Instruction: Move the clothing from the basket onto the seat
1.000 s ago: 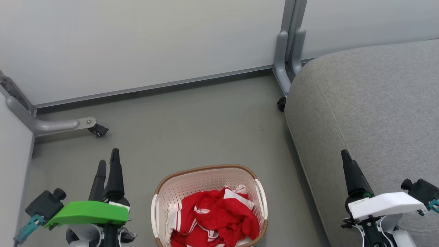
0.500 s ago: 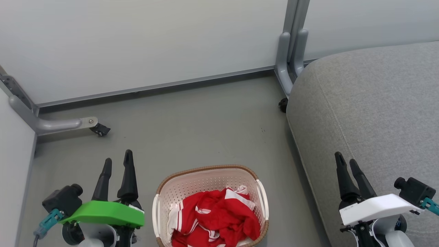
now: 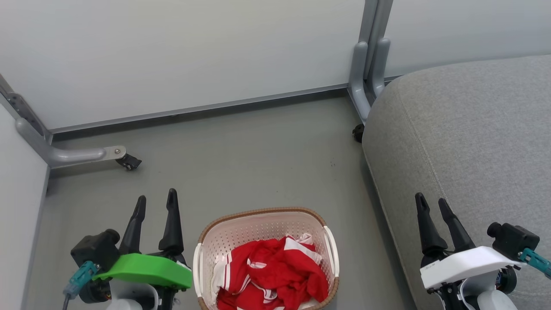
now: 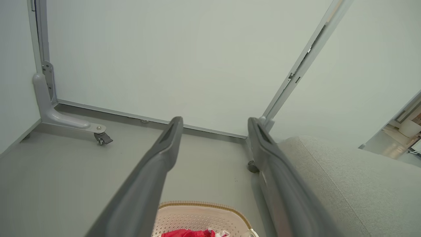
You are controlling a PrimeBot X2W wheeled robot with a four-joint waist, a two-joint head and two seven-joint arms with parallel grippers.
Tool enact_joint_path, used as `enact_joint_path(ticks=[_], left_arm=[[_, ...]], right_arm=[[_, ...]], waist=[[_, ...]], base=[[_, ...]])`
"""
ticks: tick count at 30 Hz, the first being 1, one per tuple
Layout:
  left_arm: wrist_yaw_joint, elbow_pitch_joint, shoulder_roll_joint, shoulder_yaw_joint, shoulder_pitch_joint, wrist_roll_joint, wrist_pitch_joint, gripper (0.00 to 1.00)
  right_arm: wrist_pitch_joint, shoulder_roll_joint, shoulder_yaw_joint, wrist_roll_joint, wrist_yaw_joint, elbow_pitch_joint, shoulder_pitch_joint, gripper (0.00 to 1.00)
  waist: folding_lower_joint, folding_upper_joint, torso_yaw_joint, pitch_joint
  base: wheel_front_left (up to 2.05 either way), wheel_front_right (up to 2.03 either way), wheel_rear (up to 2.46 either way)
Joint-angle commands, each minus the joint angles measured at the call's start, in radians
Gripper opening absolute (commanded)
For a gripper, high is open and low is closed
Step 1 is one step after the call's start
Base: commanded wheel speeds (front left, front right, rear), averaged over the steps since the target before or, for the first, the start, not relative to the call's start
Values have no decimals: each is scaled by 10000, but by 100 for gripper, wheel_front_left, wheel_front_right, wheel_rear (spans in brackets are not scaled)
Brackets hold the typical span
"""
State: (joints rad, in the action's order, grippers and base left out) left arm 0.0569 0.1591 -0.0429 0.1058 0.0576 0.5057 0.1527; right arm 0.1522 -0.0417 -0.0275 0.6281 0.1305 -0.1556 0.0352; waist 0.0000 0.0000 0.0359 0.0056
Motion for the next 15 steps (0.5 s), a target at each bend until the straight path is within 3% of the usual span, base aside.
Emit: enact_joint_path(ticks=[1,15], left_arm=[[-61,-114,-75,51,-30,-300,105,100],[-218,-166,-86,289,-114,-1680,440,100]], right_arm=[[111,-68,-26,-292,2,87,-17,100],[448,-80,-98,-1565,3,165,-90,100]], waist=[[0,0,10,-3],[0,0,94,-6]], base=[[0,0,0],[0,0,0]])
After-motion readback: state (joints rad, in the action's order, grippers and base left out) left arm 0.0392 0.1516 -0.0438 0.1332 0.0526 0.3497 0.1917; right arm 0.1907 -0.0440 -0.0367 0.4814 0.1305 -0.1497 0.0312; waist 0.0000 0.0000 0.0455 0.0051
